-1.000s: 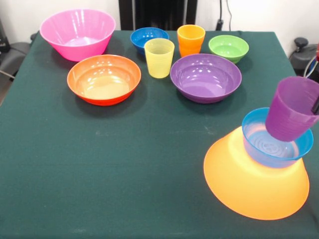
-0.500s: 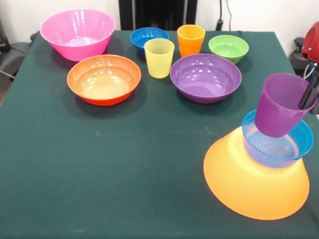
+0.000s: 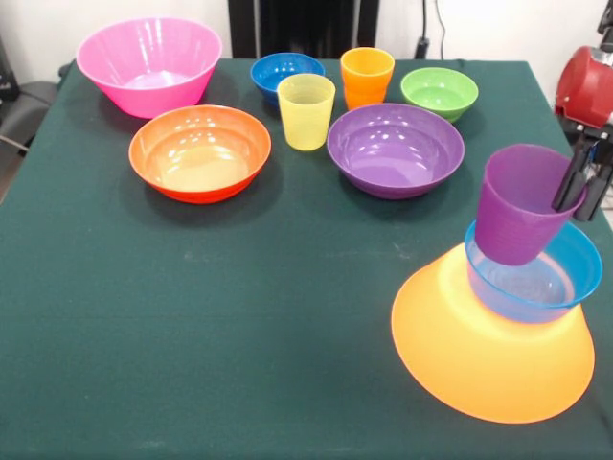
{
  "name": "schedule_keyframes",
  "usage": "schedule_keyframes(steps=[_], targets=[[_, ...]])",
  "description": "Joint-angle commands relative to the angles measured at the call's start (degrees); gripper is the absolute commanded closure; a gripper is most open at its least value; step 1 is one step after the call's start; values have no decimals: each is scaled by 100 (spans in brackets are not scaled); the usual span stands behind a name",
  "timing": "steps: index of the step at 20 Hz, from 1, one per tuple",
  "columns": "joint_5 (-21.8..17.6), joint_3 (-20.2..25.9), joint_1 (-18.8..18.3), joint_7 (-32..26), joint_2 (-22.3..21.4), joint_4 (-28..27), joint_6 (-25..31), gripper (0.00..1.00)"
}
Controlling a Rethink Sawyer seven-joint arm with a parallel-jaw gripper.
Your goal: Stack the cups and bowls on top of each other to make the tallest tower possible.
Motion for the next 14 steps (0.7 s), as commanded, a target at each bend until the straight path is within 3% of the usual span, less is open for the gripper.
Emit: schedule_keyframes(steps=[1, 6, 14], targets=[[-18, 963, -193, 31, 39, 790, -373, 100], [-8, 1064, -210, 193, 71, 883, -612, 100], [97, 1225, -231, 242, 70, 953, -535, 100]])
